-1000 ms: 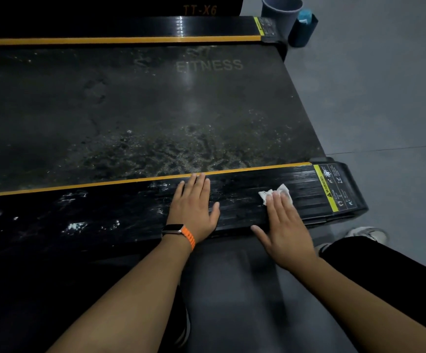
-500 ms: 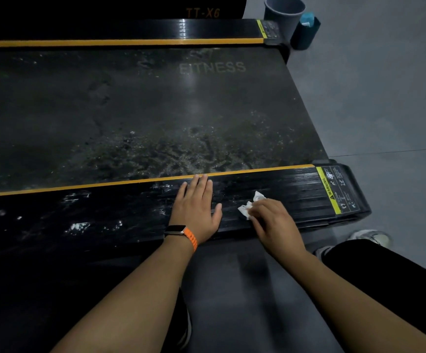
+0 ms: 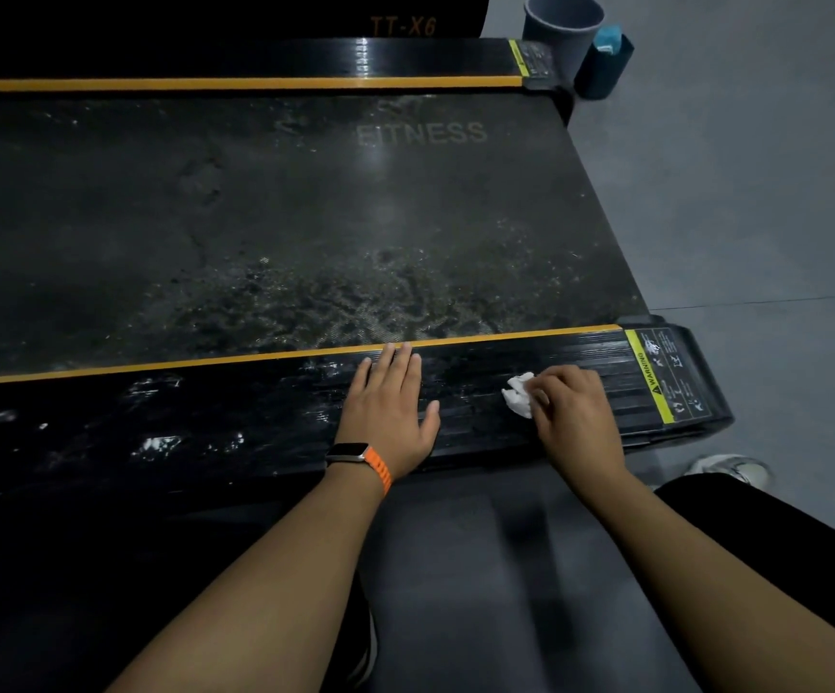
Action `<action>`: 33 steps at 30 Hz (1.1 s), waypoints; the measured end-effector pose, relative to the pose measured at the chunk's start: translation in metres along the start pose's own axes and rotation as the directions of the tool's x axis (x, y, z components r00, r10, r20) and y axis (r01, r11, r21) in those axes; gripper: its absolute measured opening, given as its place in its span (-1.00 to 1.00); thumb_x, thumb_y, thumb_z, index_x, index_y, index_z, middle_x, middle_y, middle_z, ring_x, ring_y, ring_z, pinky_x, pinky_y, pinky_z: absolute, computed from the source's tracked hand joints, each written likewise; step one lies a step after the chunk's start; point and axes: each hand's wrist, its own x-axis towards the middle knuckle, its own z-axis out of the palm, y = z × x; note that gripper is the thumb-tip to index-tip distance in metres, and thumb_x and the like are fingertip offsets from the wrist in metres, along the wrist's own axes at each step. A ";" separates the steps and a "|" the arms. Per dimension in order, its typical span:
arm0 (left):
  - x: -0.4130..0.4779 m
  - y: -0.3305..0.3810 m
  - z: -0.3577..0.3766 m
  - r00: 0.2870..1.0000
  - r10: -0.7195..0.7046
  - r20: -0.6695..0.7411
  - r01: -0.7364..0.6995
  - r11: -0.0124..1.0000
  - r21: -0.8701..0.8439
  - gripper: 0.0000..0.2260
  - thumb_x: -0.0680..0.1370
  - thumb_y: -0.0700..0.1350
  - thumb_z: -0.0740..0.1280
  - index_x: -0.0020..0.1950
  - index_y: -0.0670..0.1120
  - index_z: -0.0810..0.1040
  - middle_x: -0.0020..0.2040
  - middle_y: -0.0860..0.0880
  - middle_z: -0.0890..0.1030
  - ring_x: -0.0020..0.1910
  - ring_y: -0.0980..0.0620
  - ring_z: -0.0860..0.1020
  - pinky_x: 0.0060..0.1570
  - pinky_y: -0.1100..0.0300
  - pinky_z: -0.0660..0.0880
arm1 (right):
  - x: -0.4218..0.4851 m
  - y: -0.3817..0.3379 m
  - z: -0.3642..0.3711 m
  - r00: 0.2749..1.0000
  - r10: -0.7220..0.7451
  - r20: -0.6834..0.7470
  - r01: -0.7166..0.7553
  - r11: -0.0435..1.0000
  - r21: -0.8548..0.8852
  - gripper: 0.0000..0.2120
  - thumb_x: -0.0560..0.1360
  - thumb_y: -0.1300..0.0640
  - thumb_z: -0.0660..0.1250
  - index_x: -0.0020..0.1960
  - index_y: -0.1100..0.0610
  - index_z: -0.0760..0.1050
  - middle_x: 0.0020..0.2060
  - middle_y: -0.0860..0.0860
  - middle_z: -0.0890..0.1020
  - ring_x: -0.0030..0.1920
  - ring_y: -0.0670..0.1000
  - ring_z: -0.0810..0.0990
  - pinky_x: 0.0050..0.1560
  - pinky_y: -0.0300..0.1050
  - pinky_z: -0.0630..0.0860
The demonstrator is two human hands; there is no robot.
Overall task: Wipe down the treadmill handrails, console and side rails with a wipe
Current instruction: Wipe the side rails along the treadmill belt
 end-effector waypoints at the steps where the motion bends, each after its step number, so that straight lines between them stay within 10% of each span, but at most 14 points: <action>1: 0.000 0.000 0.000 1.000 0.001 -0.001 -0.001 1.000 -0.003 -0.33 0.62 0.22 0.00 0.64 -0.14 0.22 0.65 -0.10 0.21 0.65 -0.08 0.10 0.61 -0.11 0.06 | 0.000 0.001 0.000 0.997 -0.072 -0.001 0.072 0.997 -0.033 -0.81 0.43 0.39 0.48 0.02 0.22 0.67 0.01 0.09 0.64 0.04 0.17 0.52 0.00 0.04 0.56; 5: 0.000 0.000 -0.001 1.000 0.004 -0.003 -0.004 1.000 -0.007 -0.33 0.62 0.22 0.00 0.64 -0.14 0.23 0.65 -0.10 0.21 0.65 -0.08 0.11 0.61 -0.12 0.07 | -0.018 -0.007 0.017 0.973 -0.225 0.047 0.229 0.965 -0.127 -0.65 0.52 0.34 0.40 0.30 0.31 0.60 0.26 0.22 0.64 0.31 0.28 0.57 0.39 0.11 0.48; 9: -0.001 0.000 -0.001 1.000 0.004 -0.011 -0.004 1.000 -0.012 -0.34 0.63 0.21 0.02 0.64 -0.14 0.23 0.65 -0.11 0.22 0.65 -0.08 0.12 0.61 -0.12 0.08 | -0.049 -0.025 0.031 0.980 -0.142 0.140 0.167 0.969 -0.183 -0.33 0.71 -0.12 0.10 0.59 0.38 0.25 0.60 0.30 0.25 0.64 0.27 0.18 0.61 0.17 0.18; 17: -0.001 0.000 0.000 1.000 0.003 -0.020 -0.003 1.000 -0.009 -0.34 0.63 0.21 0.03 0.63 -0.14 0.24 0.64 -0.10 0.22 0.65 -0.07 0.12 0.61 -0.11 0.07 | -0.039 -0.029 0.024 0.902 -0.257 0.347 0.349 0.906 -0.238 -0.19 0.68 -0.37 -0.13 0.68 0.20 0.11 0.68 0.13 0.10 0.68 0.11 0.03 0.62 0.20 0.18; 23: 0.000 0.001 -0.001 1.000 0.002 -0.006 -0.002 1.000 -0.003 -0.34 0.63 0.20 0.02 0.64 -0.14 0.22 0.65 -0.10 0.20 0.65 -0.08 0.11 0.61 -0.12 0.07 | -0.043 -0.010 0.017 0.965 -0.048 0.257 0.119 0.956 -0.270 -0.19 0.67 -0.36 -0.08 0.66 0.23 0.18 0.66 0.15 0.16 0.67 0.16 0.10 0.61 0.21 0.18; 29: 0.000 0.001 0.000 1.000 -0.001 -0.029 0.000 1.000 -0.011 -0.35 0.63 0.20 0.03 0.62 -0.14 0.26 0.63 -0.10 0.25 0.64 -0.07 0.14 0.60 -0.11 0.09 | -0.033 -0.047 0.034 0.912 -0.237 0.333 0.314 0.929 -0.198 -0.19 0.67 -0.38 -0.13 0.69 0.17 0.08 0.69 0.10 0.06 0.69 0.09 -0.02 0.63 0.21 0.12; 33: -0.001 0.000 0.001 1.000 0.002 -0.014 -0.002 1.000 -0.005 -0.34 0.63 0.20 0.04 0.64 -0.14 0.23 0.65 -0.10 0.22 0.65 -0.08 0.11 0.61 -0.11 0.06 | -0.033 0.004 0.013 0.949 -0.101 0.300 0.180 0.951 -0.250 -0.21 0.66 -0.39 -0.14 0.69 0.12 0.11 0.69 0.05 0.08 0.69 0.07 0.02 0.60 0.25 0.19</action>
